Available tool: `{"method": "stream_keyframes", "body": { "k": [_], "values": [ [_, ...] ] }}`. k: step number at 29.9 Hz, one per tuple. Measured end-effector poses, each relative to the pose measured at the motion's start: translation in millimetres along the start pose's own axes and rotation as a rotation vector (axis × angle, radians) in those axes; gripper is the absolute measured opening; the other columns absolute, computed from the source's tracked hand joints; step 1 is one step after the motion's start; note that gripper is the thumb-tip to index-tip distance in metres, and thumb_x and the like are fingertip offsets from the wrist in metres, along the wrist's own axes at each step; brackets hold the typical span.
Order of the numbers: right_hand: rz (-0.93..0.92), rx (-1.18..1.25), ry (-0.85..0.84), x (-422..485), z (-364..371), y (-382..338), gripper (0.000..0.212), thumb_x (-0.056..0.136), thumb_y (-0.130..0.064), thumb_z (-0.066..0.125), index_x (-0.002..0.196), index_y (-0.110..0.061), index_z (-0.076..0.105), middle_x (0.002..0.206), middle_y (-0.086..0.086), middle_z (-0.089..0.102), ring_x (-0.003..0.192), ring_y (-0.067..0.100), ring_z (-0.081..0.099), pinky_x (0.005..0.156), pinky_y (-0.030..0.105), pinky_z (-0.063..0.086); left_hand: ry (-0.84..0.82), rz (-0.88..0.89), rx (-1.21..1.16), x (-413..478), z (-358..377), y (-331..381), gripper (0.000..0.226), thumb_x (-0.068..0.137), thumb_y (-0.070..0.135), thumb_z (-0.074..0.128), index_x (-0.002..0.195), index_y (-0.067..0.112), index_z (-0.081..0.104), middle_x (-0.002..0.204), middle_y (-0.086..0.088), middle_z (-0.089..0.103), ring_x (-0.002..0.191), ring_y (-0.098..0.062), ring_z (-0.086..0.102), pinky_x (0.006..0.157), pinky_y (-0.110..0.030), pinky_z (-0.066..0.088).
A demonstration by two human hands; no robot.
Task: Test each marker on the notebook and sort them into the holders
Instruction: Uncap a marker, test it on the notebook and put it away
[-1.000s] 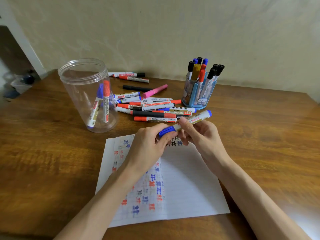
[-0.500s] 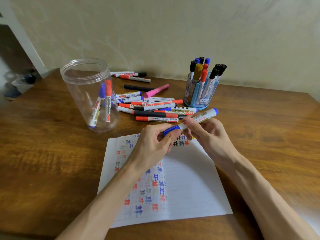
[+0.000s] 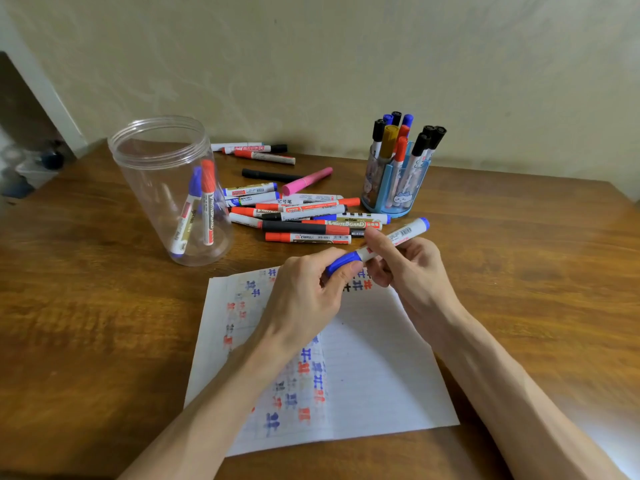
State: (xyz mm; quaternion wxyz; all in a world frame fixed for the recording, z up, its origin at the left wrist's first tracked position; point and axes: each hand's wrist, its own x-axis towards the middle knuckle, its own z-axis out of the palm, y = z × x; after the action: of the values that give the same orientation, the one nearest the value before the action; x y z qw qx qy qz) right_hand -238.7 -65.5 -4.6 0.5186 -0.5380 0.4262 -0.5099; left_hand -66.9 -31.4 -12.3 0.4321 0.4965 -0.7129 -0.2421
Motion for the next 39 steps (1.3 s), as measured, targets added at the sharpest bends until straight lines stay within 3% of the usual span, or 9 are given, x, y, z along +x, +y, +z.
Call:
{"method": "stream_keyframes", "body": {
  "k": [6,13,15,18,20,24,28,33,39],
  "values": [
    [-0.044,-0.021,-0.047,0,-3,-1,0.042,0.1,-0.037,0.067,0.091,0.004,0.071,0.076,0.017,0.059,0.062,0.018,0.044,0.058,0.03,0.039,-0.06,-0.057,-0.117,0,-2,4,0.025,0.104,0.037,0.058,0.09,0.02,0.07,0.061,0.014,0.055,0.059,-0.011,0.054,0.056,-0.038,0.048],
    [-0.076,-0.035,-0.096,-1,-4,0,0.037,0.101,-0.034,0.065,0.091,0.001,0.072,0.081,0.021,0.062,0.066,0.026,0.042,0.059,0.029,0.039,-0.119,-0.1,-0.247,2,-6,11,0.036,0.105,0.034,0.057,0.072,0.019,0.062,0.057,0.001,0.054,0.056,-0.015,0.05,0.059,-0.048,0.046],
    [-0.049,0.003,0.003,4,-9,-4,0.034,0.102,-0.029,0.066,0.086,0.0,0.07,0.077,0.018,0.06,0.062,0.02,0.043,0.056,0.025,0.038,-0.121,-0.143,-0.279,0,-12,8,0.032,0.104,0.035,0.057,0.076,0.02,0.065,0.058,0.002,0.054,0.057,-0.015,0.05,0.058,-0.039,0.045],
    [0.01,0.236,0.335,20,-55,-12,0.029,0.104,-0.02,0.064,0.078,-0.008,0.066,0.07,0.006,0.054,0.057,0.01,0.039,0.051,0.02,0.033,0.029,-0.186,-0.268,-2,-36,-12,0.03,0.102,0.037,0.058,0.077,0.025,0.068,0.06,-0.004,0.058,0.067,-0.024,0.061,0.067,-0.023,0.05],
    [-0.005,0.189,0.305,22,-66,-11,0.032,0.101,-0.029,0.068,0.076,-0.009,0.071,0.069,0.002,0.053,0.062,0.012,0.039,0.056,0.026,0.031,0.07,-0.15,-0.129,1,-40,-19,0.03,0.1,0.039,0.059,0.073,0.029,0.065,0.066,0.001,0.065,0.079,-0.017,0.068,0.074,-0.023,0.052],
    [0.052,-0.108,0.112,13,-35,0,0.053,0.091,-0.047,0.074,0.089,0.006,0.07,0.068,0.004,0.056,0.062,0.016,0.043,0.061,0.033,0.035,-0.018,-0.074,-0.068,2,-17,-11,0.023,0.101,0.041,0.059,0.096,0.022,0.072,0.072,0.011,0.065,0.074,-0.014,0.063,0.063,-0.029,0.05],
    [0.118,-0.167,0.125,8,-32,-8,0.034,0.089,-0.042,0.08,0.081,-0.011,0.07,0.062,-0.008,0.063,0.056,0.005,0.053,0.064,0.026,0.045,-0.014,-0.018,-0.005,0,-16,-15,0.02,0.101,0.038,0.062,0.104,0.021,0.072,0.078,0.017,0.067,0.077,-0.01,0.065,0.061,-0.014,0.046],
    [0.1,-0.304,0.19,9,-27,-10,0.011,0.092,-0.03,0.081,0.09,-0.019,0.08,0.076,-0.01,0.078,0.069,0.003,0.071,0.066,0.023,0.054,-0.012,-0.006,0.061,-1,-16,-17,0.021,0.099,0.041,0.062,0.107,0.023,0.072,0.086,0.015,0.07,0.084,-0.01,0.067,0.064,-0.022,0.053],
    [0.031,-0.352,0.139,-3,-30,-15,0.017,0.099,-0.025,0.074,0.082,-0.021,0.073,0.066,-0.018,0.073,0.062,0.0,0.07,0.056,0.011,0.048,-0.02,0.01,0.106,-5,-14,-20,0.027,0.097,0.045,0.06,0.11,0.025,0.071,0.091,0.017,0.07,0.089,-0.006,0.066,0.068,-0.026,0.056]
  ]
}}
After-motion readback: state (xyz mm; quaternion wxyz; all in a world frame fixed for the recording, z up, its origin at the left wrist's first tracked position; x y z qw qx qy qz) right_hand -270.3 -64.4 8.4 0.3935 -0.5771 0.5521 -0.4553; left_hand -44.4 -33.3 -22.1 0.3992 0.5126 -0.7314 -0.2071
